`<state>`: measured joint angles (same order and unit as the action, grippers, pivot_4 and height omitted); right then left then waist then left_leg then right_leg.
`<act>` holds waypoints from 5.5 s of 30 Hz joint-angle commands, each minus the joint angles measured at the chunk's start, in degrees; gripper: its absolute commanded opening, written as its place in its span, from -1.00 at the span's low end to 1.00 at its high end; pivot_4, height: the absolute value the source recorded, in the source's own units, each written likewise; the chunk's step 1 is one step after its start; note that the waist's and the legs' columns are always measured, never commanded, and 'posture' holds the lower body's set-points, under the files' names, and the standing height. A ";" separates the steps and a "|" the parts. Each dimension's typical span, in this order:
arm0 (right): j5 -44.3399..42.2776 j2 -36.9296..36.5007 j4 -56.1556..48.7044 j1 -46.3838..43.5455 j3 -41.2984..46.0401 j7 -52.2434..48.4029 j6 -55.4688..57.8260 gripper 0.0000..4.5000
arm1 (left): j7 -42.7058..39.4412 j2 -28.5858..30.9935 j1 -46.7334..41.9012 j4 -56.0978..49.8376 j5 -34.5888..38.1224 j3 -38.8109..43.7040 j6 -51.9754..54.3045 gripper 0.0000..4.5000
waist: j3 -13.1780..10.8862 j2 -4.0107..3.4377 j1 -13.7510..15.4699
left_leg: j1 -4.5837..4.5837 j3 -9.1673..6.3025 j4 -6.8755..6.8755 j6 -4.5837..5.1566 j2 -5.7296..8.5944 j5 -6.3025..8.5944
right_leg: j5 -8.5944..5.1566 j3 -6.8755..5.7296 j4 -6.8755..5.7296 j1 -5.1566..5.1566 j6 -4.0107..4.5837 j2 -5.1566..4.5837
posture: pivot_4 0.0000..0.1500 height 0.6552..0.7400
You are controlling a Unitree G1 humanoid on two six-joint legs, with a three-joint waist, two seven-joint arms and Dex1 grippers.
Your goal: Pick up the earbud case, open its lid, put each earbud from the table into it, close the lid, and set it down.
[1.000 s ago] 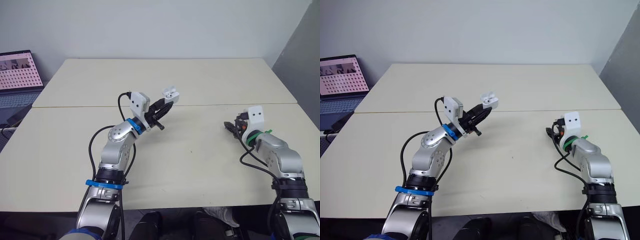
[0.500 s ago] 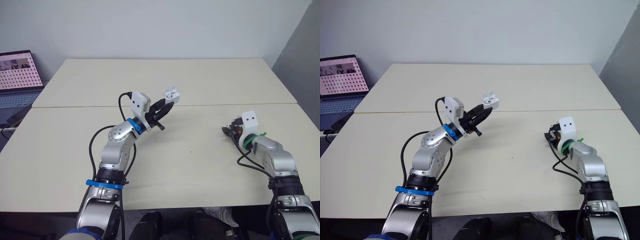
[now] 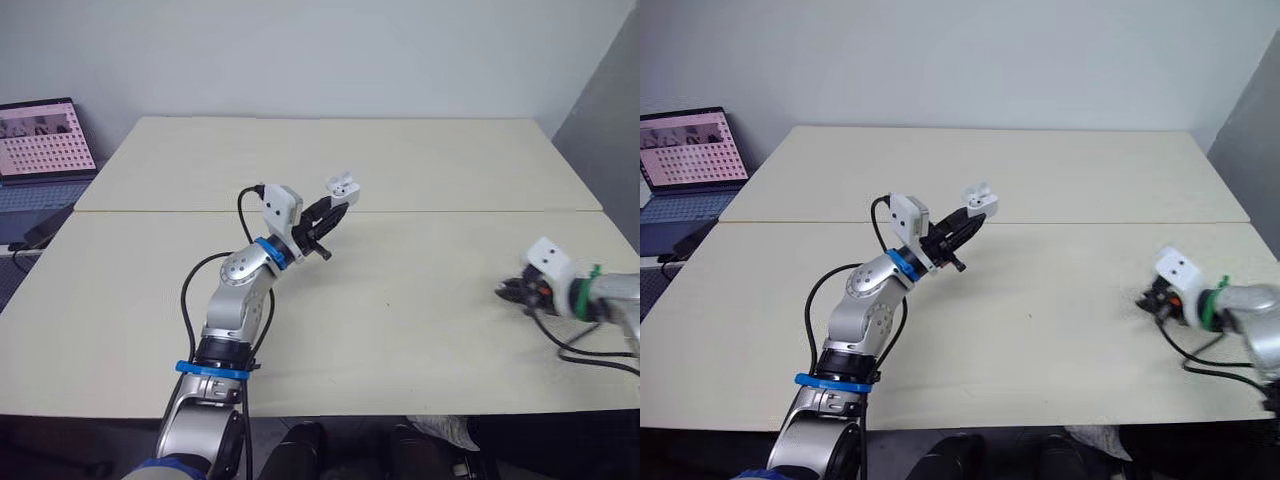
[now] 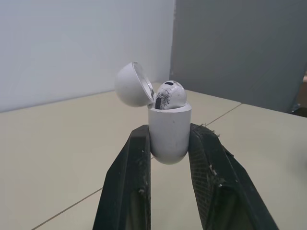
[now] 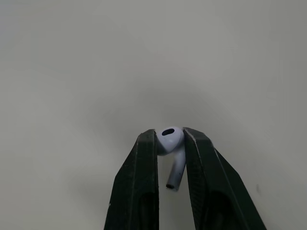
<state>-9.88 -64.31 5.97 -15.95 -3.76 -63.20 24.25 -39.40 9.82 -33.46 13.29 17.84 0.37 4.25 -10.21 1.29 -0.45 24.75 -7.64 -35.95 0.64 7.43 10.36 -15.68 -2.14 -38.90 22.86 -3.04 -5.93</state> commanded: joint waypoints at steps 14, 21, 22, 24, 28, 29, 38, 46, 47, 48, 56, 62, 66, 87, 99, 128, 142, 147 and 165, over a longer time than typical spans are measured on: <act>11.27 -6.90 19.89 0.25 -5.24 -15.91 -24.29 -0.23 | 1.73 -0.39 4.65 -7.84 0.67 -0.21 0.99 -0.67 | -0.01 0.03 0.49 | -0.07 -0.08 -0.13 -0.01 -0.01 0.01 | 0.01 0.01 0.16 -0.29 0.02 -0.04 | 1.00 1.00; 12.71 -8.24 20.21 1.83 -4.88 -17.46 -24.73 -0.09 | 1.22 -0.45 4.45 -7.97 0.69 -0.53 1.69 -0.67 | -0.01 0.03 1.08 | -0.08 -0.17 -0.13 -0.01 0.02 0.01 | 0.02 -0.02 0.21 -0.38 0.01 -0.04 | 1.00 1.00; 12.81 -8.29 20.08 1.96 -4.78 -17.44 -24.63 -0.09 | 1.18 -0.50 4.51 -8.07 0.69 -0.59 1.75 -0.67 | -0.01 0.03 1.18 | -0.10 -0.17 -0.14 -0.01 0.02 0.01 | 0.02 -0.02 0.22 -0.41 0.01 -0.04 | 1.00 1.00; 12.85 -8.38 19.99 2.10 -4.69 -17.63 -24.59 -0.09 | 1.11 -0.53 4.55 -8.11 0.68 -0.65 1.81 -0.67 | -0.01 0.03 1.39 | -0.16 -0.17 -0.14 0.00 0.02 0.02 | 0.01 -0.02 0.25 -0.48 0.01 -0.04 | 1.00 1.00; 13.20 -8.03 20.41 1.60 -4.72 -17.34 -24.29 -0.09 | 0.98 -0.49 4.14 -7.57 0.72 -0.50 1.78 -0.67 | -0.01 0.04 1.58 | -0.20 -0.18 -0.13 0.02 0.02 0.03 | 0.01 -0.02 0.29 -0.53 0.01 -0.04 | 1.00 1.00; 13.08 -7.80 20.32 1.48 -4.65 -17.32 -23.84 -0.09 | 0.97 -0.48 4.07 -7.52 0.73 -0.47 1.78 -0.67 | -0.01 0.04 1.60 | -0.20 -0.17 -0.13 0.02 0.02 0.03 | 0.02 -0.02 0.29 -0.53 0.00 -0.04 | 1.00 1.00; 10.53 -7.37 17.13 1.03 -3.58 -19.45 -18.93 -0.83 | 0.97 -0.37 4.24 -7.75 0.66 -0.48 1.76 -0.67 | 0.00 0.04 1.69 | -0.21 -0.17 -0.13 0.02 0.01 0.04 | 0.02 -0.01 0.29 -0.53 0.00 -0.04 | 1.00 1.00; -9.71 9.67 -8.05 -13.37 6.69 -7.06 15.62 -0.83 | -0.52 -0.68 4.11 -7.83 1.24 -1.15 1.63 -0.67 | 0.00 0.02 0.11 | -0.22 -0.07 -0.07 0.01 -0.08 0.05 | 0.04 0.05 0.22 -0.40 0.03 -0.03 | 1.00 1.00; -12.83 14.17 -11.43 -15.59 9.39 -2.21 20.45 -0.83 | -0.81 -0.82 4.01 -7.90 1.50 -1.24 1.75 -0.67 | 0.00 0.02 0.03 | -0.21 -0.06 -0.05 0.00 -0.10 0.06 | 0.04 0.08 0.17 -0.33 0.04 -0.02 | 1.00 1.00; -15.71 19.13 -14.87 -17.40 12.05 2.99 23.89 -0.83 | -1.17 -0.96 3.96 -8.10 1.81 -1.47 2.02 -0.67 | 0.00 0.02 0.04 | -0.17 -0.06 -0.04 -0.01 -0.11 0.06 | 0.04 0.07 0.15 -0.28 0.04 -0.02 | 1.00 1.00; -21.01 48.03 -28.57 -25.02 17.84 33.90 28.92 -0.83 | -3.68 -1.39 1.09 -8.47 3.57 -2.69 4.28 -0.67 | 0.00 0.05 1.96 | 0.10 -0.33 -0.10 -0.31 0.11 -0.02 | 0.06 0.06 0.03 0.03 0.07 -0.06 | 1.00 1.00; -18.86 50.30 -26.92 -24.42 14.31 37.69 22.49 -0.83 | -5.19 -1.19 -0.66 -8.07 4.54 -2.54 5.52 -0.67 | 0.03 0.01 1.04 | 0.09 -0.18 -0.08 -0.09 0.09 0.03 | 0.13 0.20 -0.09 0.23 0.07 -0.02 | 1.00 1.00; -18.50 49.90 -26.73 -22.65 12.14 37.66 20.77 -0.83 | -5.48 -1.30 -0.91 -8.01 4.67 -2.63 5.71 -0.67 | 0.02 0.01 0.16 | 0.09 -0.18 0.01 -0.22 -0.02 -0.04 | 0.16 0.19 -0.16 0.29 0.13 0.08 | 1.00 1.00; -15.20 46.65 -23.92 -19.95 6.80 37.34 15.00 -0.83 | -6.46 -1.31 -1.19 -9.17 4.89 -3.45 5.83 -0.67 | 0.02 0.01 -0.03 | 0.09 -0.15 0.00 -0.17 -0.01 -0.01 | 0.16 0.21 -0.14 0.28 0.13 0.09 | 1.00 1.00; -14.46 44.77 -25.11 -17.59 4.79 35.51 13.48 -0.83 | -6.67 -1.06 -1.26 -9.03 4.85 -3.20 5.51 -0.67 | 0.02 0.01 -0.01 | 0.09 -0.16 0.01 -0.16 -0.01 0.00 | 0.16 0.21 -0.14 0.28 0.13 0.09 | 1.00 1.00; -27.27 32.54 -18.46 -25.31 14.96 30.75 21.01 0.08 | -10.21 0.69 -0.93 -7.13 3.71 -4.25 3.70 -0.67 | 0.02 0.02 0.12 | 0.10 -0.10 0.02 -0.07 -0.03 0.05 | 0.16 0.21 -0.10 0.26 0.13 0.08 | 1.00 1.00; -29.14 35.43 -28.44 -24.23 11.31 32.07 21.31 0.08 | -7.48 1.10 -0.18 -7.41 3.58 -3.94 4.98 -0.67 | 0.02 0.02 0.15 | 0.10 -0.13 0.02 -0.07 -0.04 0.05 | 0.16 0.21 -0.10 0.27 0.13 0.08 | 1.00 1.00; -26.59 36.11 -31.65 -23.04 8.37 34.40 21.00 0.08 | -6.91 0.64 -0.58 -6.85 3.52 -4.17 4.84 -0.67 | 0.02 0.02 0.15 | 0.10 -0.13 0.02 -0.07 -0.04 0.05 | 0.16 0.21 -0.10 0.27 0.13 0.08 | 1.00 1.00; -11.65 42.94 -34.81 -21.04 -3.93 45.15 18.67 0.08 | -2.72 -1.19 -1.82 -5.52 2.12 -3.82 4.18 -0.67 | 0.02 0.02 0.15 | 0.10 -0.15 0.02 -0.11 -0.03 0.03 | 0.16 0.21 -0.10 0.29 0.13 0.09 | 1.00 1.00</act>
<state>-22.78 -21.46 -27.38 -36.58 -7.91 -18.33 44.70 -42.06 8.78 -34.11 9.62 19.69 -4.08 9.55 -10.19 1.31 -0.30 24.85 -7.78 -35.93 0.53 7.41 10.39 -15.52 -1.93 -39.00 23.15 -2.92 -5.84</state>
